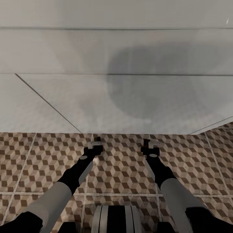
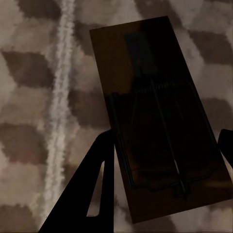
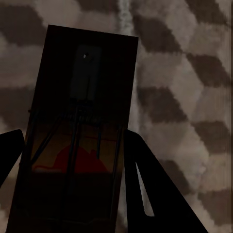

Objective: Take the four mousetraps from the cabinet in the bathroom and place them on the bathroom floor. Make sure all four end up on the same floor surface, and ensure that at least two of them are either under or directly next to the same bathroom sink.

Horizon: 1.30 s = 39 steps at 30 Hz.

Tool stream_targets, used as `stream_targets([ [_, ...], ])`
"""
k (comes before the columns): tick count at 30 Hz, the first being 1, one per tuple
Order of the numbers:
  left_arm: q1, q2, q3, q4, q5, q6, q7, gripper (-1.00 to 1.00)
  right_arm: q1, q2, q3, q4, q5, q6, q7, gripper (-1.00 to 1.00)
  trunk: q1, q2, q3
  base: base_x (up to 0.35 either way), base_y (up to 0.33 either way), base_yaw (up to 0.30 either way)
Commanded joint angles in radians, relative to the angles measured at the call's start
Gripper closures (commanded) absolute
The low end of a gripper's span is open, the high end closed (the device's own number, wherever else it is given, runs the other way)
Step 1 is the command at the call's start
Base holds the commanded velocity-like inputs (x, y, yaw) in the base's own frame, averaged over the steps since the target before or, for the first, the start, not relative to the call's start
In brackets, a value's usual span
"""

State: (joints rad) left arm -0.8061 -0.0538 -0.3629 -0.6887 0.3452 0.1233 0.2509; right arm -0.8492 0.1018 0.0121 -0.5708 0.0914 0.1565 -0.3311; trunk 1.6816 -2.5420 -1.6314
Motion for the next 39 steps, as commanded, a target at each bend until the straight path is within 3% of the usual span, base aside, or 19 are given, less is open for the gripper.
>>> stream_targets([
  [1, 0.000, 0.001, -0.005, 0.004, 0.006, -0.002, 0.003, 1.00, 0.000, -0.001, 0.001, -0.003, 0.007, 0.009, -0.004, 1.00, 0.000, 0.000, -0.001, 0.000, 0.000, 0.000],
  [27, 0.001, 0.000, -0.008, 0.023, 0.001, -0.030, -0.005, 1.00, -0.001, -0.011, 0.003, -0.006, 0.010, 0.009, 0.017, 1.00, 0.000, 0.000, -0.001, 0.000, 0.000, 0.000],
  [38, 0.001, -0.008, -0.004, 0.024, -0.048, -0.030, 0.005, 1.00, -0.001, -0.011, 0.003, -0.006, 0.010, 0.010, 0.039, 1.00, 0.000, 0.000, -0.001, 0.017, 0.000, 0.000],
  [39, 0.001, -0.008, -0.003, 0.024, -0.074, -0.030, 0.005, 1.00, -0.001, -0.011, 0.003, -0.006, 0.010, 0.010, 0.039, 1.00, 0.000, 0.000, -0.001, 0.151, 0.000, 0.000],
])
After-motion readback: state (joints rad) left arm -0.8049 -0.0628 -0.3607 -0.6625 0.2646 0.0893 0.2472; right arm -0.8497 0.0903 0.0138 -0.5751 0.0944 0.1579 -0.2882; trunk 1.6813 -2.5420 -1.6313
